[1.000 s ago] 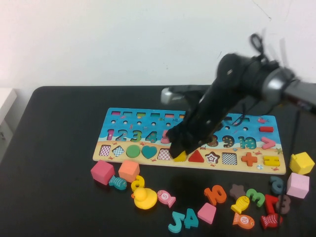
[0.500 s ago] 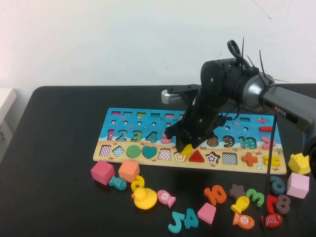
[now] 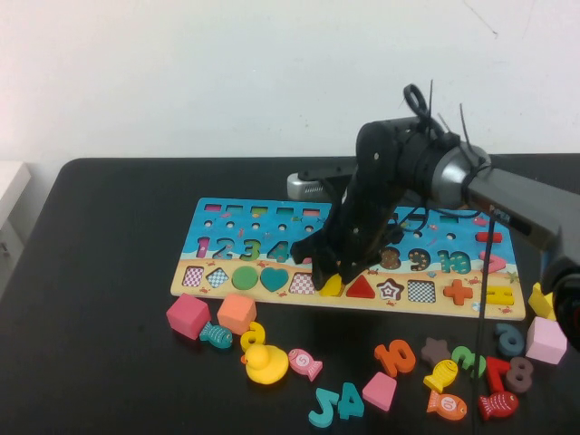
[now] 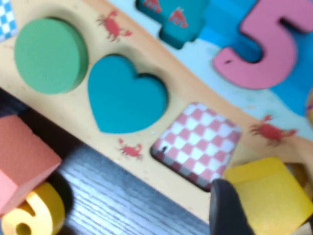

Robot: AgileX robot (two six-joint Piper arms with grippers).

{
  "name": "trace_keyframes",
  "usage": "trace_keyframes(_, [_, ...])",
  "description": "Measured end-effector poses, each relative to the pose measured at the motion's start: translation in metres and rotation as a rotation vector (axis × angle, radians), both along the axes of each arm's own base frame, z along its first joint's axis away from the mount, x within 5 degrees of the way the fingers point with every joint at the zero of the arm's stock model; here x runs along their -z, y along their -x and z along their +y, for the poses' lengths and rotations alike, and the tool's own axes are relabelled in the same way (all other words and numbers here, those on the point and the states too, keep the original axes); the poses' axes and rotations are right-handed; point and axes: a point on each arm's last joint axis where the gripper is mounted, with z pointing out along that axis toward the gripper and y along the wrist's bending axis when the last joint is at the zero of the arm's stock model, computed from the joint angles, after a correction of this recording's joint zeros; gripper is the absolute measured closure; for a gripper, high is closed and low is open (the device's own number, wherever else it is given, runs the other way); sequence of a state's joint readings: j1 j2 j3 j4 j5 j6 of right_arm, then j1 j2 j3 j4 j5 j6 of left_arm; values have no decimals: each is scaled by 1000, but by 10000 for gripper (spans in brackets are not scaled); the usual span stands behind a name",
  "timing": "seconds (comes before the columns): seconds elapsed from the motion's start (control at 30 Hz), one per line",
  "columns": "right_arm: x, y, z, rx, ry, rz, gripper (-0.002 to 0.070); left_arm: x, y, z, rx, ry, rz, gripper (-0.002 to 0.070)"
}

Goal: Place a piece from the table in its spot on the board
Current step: Place the "Pentagon" into the hole of the Pentagon

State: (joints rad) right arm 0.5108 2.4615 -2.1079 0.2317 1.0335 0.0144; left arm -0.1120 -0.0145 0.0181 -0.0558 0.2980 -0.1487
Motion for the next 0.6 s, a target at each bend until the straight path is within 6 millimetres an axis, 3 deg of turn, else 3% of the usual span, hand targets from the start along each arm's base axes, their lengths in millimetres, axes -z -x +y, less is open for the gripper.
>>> trace_keyframes(0.6, [2,1,6,5,-22,-4,318,0,0,0,0,-2,0,676])
